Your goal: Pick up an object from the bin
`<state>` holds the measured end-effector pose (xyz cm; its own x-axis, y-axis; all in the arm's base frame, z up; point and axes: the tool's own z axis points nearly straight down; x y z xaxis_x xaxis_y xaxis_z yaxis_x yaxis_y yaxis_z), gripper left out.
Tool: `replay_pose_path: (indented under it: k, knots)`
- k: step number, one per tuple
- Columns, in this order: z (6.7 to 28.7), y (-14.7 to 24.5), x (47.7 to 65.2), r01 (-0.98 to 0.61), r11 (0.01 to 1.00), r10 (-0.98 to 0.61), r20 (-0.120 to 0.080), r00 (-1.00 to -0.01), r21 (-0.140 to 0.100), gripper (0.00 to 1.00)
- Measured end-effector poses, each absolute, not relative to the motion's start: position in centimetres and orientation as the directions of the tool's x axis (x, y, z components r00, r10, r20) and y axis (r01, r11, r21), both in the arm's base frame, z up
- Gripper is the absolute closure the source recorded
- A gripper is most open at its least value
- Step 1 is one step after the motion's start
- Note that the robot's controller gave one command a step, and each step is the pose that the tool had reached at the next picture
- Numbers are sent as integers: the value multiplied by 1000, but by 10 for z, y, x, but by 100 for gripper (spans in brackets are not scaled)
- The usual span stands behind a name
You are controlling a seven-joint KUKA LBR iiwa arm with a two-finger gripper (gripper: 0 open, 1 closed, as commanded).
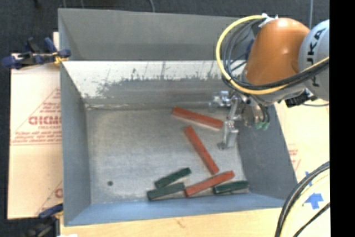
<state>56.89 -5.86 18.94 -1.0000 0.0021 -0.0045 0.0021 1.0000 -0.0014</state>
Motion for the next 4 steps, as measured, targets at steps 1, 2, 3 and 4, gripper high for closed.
replay_pose_path:
  k: [1, 2, 3, 4]
  knots:
    - [109, -37, 506, -7, 1000, -7, -6, -1000, -1, 0]
    - [100, -37, 492, -18, 1000, -18, 1, -1000, -1, 0]
    - [107, 36, 506, -87, 996, -87, -4, -996, 0, 0]
    - [84, 22, 502, 235, 972, 235, -2, -972, 1, 0]
